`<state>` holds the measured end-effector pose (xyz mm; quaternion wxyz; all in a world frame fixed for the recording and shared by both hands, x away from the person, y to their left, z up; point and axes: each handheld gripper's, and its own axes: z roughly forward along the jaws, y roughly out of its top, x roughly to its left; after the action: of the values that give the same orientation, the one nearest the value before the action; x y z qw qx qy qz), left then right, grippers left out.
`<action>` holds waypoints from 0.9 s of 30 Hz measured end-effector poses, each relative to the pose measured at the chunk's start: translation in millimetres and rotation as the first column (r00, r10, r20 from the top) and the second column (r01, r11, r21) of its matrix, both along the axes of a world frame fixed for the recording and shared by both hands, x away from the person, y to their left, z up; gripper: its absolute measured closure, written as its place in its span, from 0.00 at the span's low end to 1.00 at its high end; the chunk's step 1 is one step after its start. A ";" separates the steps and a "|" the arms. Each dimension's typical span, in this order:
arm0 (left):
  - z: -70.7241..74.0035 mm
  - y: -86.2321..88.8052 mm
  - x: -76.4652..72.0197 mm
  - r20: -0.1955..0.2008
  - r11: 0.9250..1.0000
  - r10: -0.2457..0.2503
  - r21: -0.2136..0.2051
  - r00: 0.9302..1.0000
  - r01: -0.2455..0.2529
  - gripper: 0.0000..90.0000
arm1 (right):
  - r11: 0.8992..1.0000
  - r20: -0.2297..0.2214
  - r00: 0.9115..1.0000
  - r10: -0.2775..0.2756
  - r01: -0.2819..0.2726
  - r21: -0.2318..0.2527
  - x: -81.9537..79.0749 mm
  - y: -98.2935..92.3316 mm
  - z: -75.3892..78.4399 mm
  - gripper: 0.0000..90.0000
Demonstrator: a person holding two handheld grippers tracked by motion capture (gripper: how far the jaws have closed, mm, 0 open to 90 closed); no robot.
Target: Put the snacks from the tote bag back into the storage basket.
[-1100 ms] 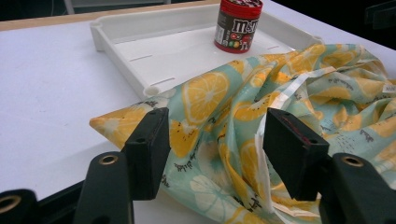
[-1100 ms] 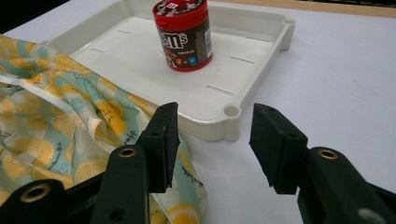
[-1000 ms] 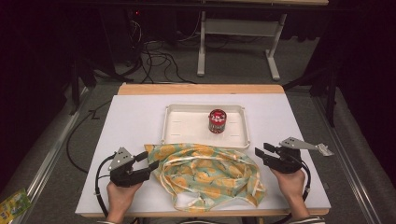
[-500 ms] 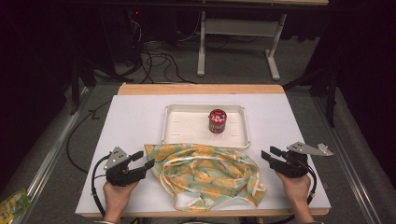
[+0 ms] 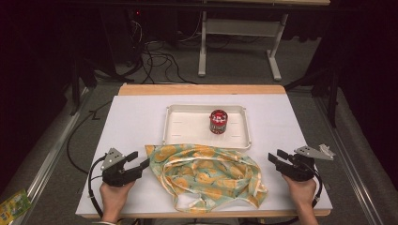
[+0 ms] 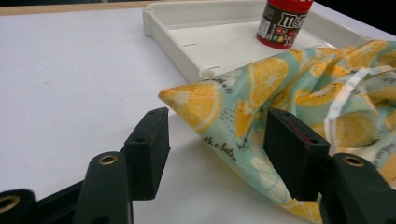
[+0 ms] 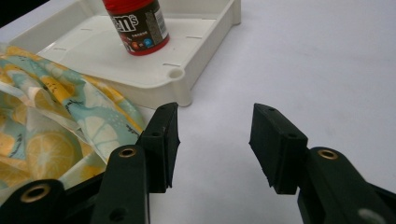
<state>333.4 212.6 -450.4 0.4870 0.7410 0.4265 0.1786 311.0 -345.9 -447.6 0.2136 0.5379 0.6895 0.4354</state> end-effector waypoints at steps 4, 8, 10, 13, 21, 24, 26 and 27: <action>-4.6 2.0 2.4 -0.009 1.000 0.021 0.004 1.000 -0.021 0.46 | 1.000 -0.004 1.000 -0.017 0.017 0.003 0.8 -2.2 -4.0 0.58; -8.2 3.1 5.7 -0.016 0.999 0.042 0.015 0.999 -0.042 0.46 | 1.000 -0.007 1.000 -0.029 0.029 0.001 2.0 -5.3 -7.6 0.58; -9.0 2.9 7.6 -0.014 0.998 0.053 0.024 0.999 -0.052 0.46 | 0.999 -0.009 0.999 -0.037 0.037 -0.002 2.9 -6.3 -9.8 0.59; -10.3 3.8 10.9 -0.016 0.997 0.070 0.028 0.997 -0.069 0.46 | 0.999 -0.016 0.999 -0.046 0.046 -0.005 5.2 -8.0 -14.0 0.58; -15.9 4.0 19.6 -0.030 0.993 0.107 0.054 0.994 -0.105 0.46 | 0.997 -0.025 0.996 -0.080 0.080 -0.019 10.5 -10.6 -22.3 0.58; -18.4 4.1 22.8 -0.038 0.991 0.119 0.058 0.992 -0.117 0.46 | 0.996 -0.029 0.995 -0.091 0.090 -0.028 12.2 -11.1 -24.1 0.58; -19.8 4.0 24.8 -0.042 0.991 0.122 0.063 0.992 -0.119 0.45 | 0.995 -0.029 0.995 -0.098 0.097 -0.033 13.3 -11.9 -25.3 0.58; -20.6 3.7 25.7 -0.042 0.990 0.128 0.065 0.991 -0.125 0.45 | 0.995 -0.028 0.995 -0.100 0.099 -0.034 13.7 -12.3 -25.7 0.58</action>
<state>359.2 216.3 -471.0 0.4413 0.7310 0.4783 0.2051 324.7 -358.2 -473.3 0.2334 0.5745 0.6719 0.4050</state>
